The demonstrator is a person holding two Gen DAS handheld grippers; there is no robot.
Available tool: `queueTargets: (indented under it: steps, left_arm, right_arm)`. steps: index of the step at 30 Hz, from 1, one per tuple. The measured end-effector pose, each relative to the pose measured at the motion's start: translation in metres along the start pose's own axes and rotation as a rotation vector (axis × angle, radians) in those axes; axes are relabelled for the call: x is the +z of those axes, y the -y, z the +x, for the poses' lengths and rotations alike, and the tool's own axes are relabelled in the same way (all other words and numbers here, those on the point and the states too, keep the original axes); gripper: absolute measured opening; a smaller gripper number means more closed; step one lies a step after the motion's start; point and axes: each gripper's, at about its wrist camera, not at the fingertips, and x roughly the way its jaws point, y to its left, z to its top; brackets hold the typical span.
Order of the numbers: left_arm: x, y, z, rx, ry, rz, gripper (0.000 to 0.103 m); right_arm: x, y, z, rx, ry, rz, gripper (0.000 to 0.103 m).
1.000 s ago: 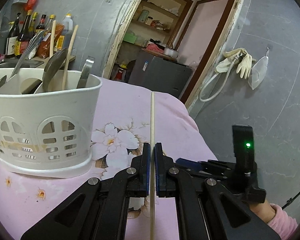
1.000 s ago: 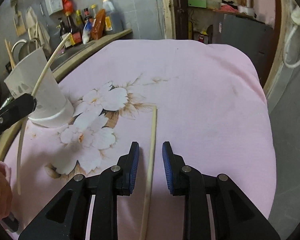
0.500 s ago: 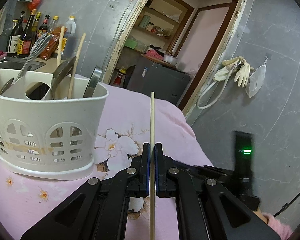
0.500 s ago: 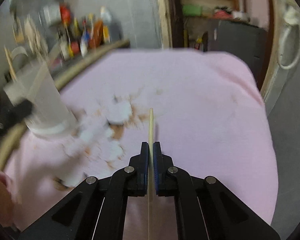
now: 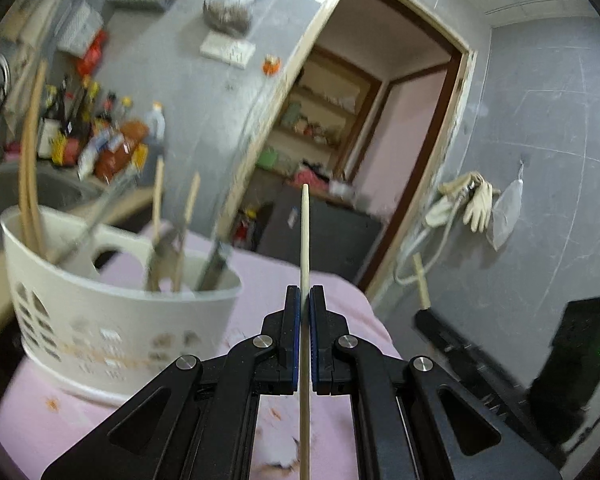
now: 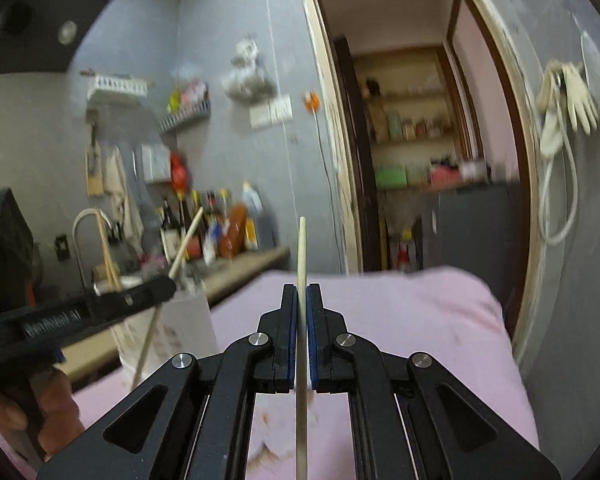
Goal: Organize utensils
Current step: 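Lift both chopsticks upright and raise them above the cloth, then carry both held chopsticks over the white basket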
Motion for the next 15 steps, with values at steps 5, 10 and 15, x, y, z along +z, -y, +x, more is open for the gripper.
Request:
queueTargets:
  steps: [5, 10, 15]
  left_arm:
    - [0.019, -0.004, -0.006, 0.017, 0.070, 0.031, 0.002]
    - [0.048, -0.026, -0.011, 0.032, 0.124, 0.017, 0.002]
    - [0.083, -0.059, -0.029, 0.096, 0.216, -0.003, 0.002]
  right_arm:
    - [0.031, -0.014, -0.001, 0.047, 0.147, -0.001, 0.003]
    - [0.055, -0.025, 0.014, 0.134, 0.230, 0.053, 0.003]
    - [0.072, -0.037, 0.035, 0.208, 0.302, 0.132, 0.003]
